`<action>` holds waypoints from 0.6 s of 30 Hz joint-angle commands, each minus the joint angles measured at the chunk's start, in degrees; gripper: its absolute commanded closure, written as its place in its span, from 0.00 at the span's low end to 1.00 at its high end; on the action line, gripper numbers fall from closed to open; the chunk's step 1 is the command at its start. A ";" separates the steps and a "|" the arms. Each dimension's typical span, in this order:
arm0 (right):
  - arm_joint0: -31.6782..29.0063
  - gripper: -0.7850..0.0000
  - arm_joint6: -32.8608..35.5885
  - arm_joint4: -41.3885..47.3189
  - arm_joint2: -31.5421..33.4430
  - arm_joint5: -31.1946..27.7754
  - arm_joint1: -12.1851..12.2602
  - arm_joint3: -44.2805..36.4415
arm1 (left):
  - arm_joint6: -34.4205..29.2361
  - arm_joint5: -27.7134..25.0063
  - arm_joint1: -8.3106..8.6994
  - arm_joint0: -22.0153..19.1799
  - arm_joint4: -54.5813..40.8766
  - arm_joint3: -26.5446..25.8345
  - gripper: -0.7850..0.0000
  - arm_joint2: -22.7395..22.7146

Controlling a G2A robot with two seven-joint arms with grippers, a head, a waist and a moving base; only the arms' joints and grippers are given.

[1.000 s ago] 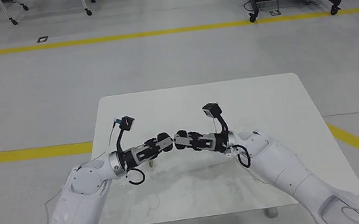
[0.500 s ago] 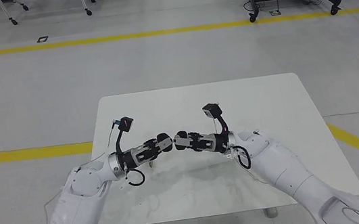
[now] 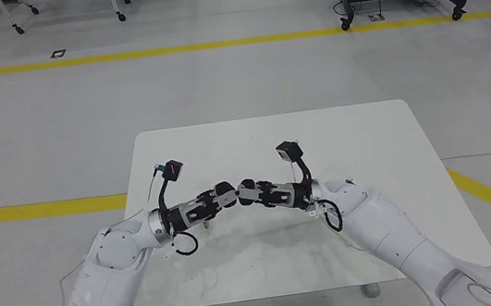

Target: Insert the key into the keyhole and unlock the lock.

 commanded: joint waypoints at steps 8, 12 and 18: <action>-0.04 1.00 0.00 0.03 -0.08 0.00 0.04 0.07 | 0.51 0.11 0.22 -0.18 -0.56 0.17 1.00 0.13; 0.00 0.09 0.00 -0.43 -0.42 0.00 0.15 0.01 | 0.58 0.05 0.34 -0.26 -0.56 0.25 1.00 0.12; 0.14 0.00 0.00 -0.39 -0.76 0.00 0.21 0.15 | 0.56 0.24 0.71 -0.25 -1.16 0.44 1.00 -0.95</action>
